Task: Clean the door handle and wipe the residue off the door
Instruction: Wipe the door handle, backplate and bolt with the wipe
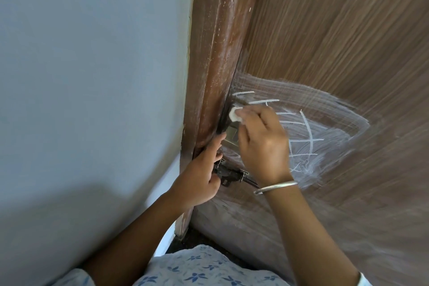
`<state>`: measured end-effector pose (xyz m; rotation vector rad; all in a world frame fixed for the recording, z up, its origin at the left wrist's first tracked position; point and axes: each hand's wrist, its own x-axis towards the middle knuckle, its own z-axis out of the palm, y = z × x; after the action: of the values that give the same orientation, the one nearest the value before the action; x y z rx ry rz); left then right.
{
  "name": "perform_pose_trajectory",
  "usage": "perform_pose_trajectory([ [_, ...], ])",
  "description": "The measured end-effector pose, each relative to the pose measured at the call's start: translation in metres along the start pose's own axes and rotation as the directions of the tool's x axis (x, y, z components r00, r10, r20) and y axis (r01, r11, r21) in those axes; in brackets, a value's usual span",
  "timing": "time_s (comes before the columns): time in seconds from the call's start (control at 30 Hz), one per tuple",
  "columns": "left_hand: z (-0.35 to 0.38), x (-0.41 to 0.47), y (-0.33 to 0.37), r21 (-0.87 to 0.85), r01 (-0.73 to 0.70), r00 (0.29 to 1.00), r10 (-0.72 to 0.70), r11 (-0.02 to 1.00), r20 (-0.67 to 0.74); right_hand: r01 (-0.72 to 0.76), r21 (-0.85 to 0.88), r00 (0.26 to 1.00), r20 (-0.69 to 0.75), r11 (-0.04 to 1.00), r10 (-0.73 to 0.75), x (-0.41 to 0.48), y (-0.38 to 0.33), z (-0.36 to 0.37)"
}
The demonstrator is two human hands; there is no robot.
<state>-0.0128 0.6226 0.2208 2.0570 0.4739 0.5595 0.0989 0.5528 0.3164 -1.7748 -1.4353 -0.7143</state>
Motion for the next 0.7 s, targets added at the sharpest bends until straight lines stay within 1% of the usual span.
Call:
perform_pose_trajectory([
  [0.07, 0.0, 0.0, 0.001, -0.015, -0.004, 1.0, 0.004, 1.0, 0.005, 0.093, -0.083, 0.994, 0.059, 0.992, -0.089, 0.004, 0.0, 0.005],
  [0.1, 0.0, 0.0, 0.002, -0.023, -0.004, 1.0, 0.004, 1.0, 0.006, 0.145, -0.152, 0.987, 0.094, 0.978, -0.132, 0.007, 0.0, 0.009],
  [0.13, 0.0, 0.0, 0.002, -0.03, -0.004, 1.0, 0.004, 1.0, 0.004, 0.193, -0.219, 0.976, 0.139, 0.956, -0.165, 0.01, 0.001, 0.012],
  [0.17, 0.0, 0.0, 0.002, -0.034, -0.003, 1.0, 0.003, 0.999, 0.001, 0.213, -0.266, 0.968, 0.19, 0.94, -0.166, 0.012, 0.0, 0.015],
  [0.23, 0.0, 0.0, 0.0, -0.035, -0.001, 1.0, 0.001, 0.999, -0.005, 0.184, -0.308, 0.965, 0.235, 0.933, -0.113, 0.013, -0.003, 0.018],
  [0.33, 0.0, 0.0, -0.001, -0.042, 0.001, 1.0, 0.0, 0.999, 0.01, 0.122, -0.323, 0.969, 0.244, 0.939, -0.042, 0.011, -0.004, 0.017],
  [0.47, 0.001, 0.0, -0.001, -0.027, 0.002, 1.0, -0.002, 1.0, 0.012, 0.163, -0.325, 0.95, 0.305, 0.932, -0.06, 0.014, -0.003, 0.016],
  [0.57, 0.001, -0.001, 0.0, -0.02, 0.0, 1.0, 0.0, 1.0, 0.009, 0.164, -0.326, 0.933, 0.357, 0.931, -0.039, 0.019, -0.005, 0.015],
  [0.6, 0.001, -0.001, 0.0, -0.016, 0.002, 1.0, -0.002, 1.0, 0.009, 0.154, -0.327, 0.938, 0.345, 0.932, -0.034, 0.02, -0.006, 0.015],
  [0.7, 0.0, -0.001, 0.002, -0.015, 0.001, 1.0, -0.001, 1.0, -0.002, 0.081, -0.328, 0.969, 0.246, 0.941, 0.003, 0.021, -0.009, 0.013],
])
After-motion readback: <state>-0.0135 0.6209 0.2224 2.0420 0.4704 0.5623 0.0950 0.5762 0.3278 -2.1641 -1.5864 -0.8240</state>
